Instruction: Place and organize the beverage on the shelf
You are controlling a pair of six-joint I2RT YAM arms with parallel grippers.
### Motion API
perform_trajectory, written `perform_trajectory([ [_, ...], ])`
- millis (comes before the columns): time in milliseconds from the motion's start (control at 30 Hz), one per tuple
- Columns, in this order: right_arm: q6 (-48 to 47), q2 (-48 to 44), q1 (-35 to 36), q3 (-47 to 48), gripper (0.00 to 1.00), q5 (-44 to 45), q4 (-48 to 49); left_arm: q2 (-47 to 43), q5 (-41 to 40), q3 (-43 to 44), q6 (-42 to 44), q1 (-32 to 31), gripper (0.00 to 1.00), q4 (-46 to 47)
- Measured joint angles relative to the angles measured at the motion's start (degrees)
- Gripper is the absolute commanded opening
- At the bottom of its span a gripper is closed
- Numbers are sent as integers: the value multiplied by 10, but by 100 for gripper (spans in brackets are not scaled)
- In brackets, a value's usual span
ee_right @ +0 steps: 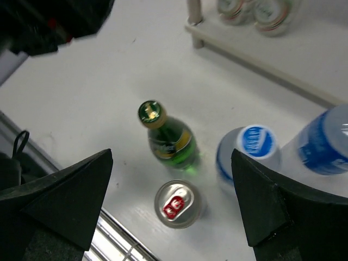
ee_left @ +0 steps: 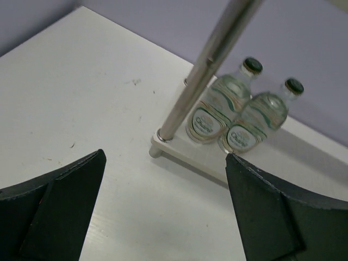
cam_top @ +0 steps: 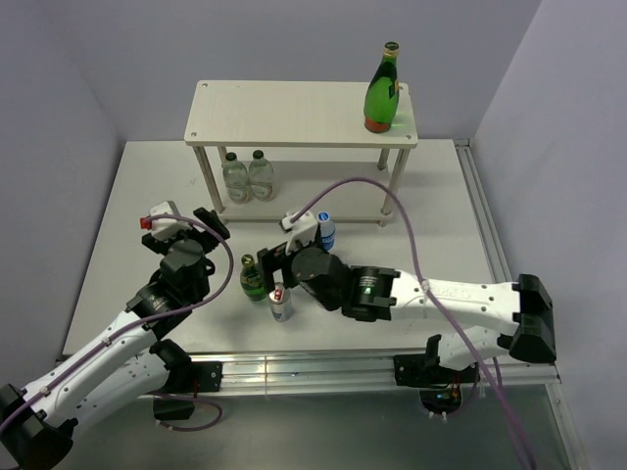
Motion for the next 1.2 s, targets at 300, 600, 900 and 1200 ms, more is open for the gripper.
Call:
perform_trajectory([
  [300,23,92,52,38,96,-17,0,-36,-100,-8,-49,0,99,-30],
  [600,15,153,52,60,96,-7,32,-23,-106,-8,-58,0,99,-50],
  [900,-22,232,47,72,95,28,77,-33,-103,-9,-56,0,99,-49],
  [1200,-36,237,7,71,88,51,131,-33,-101,-9,-53,0,99,-49],
])
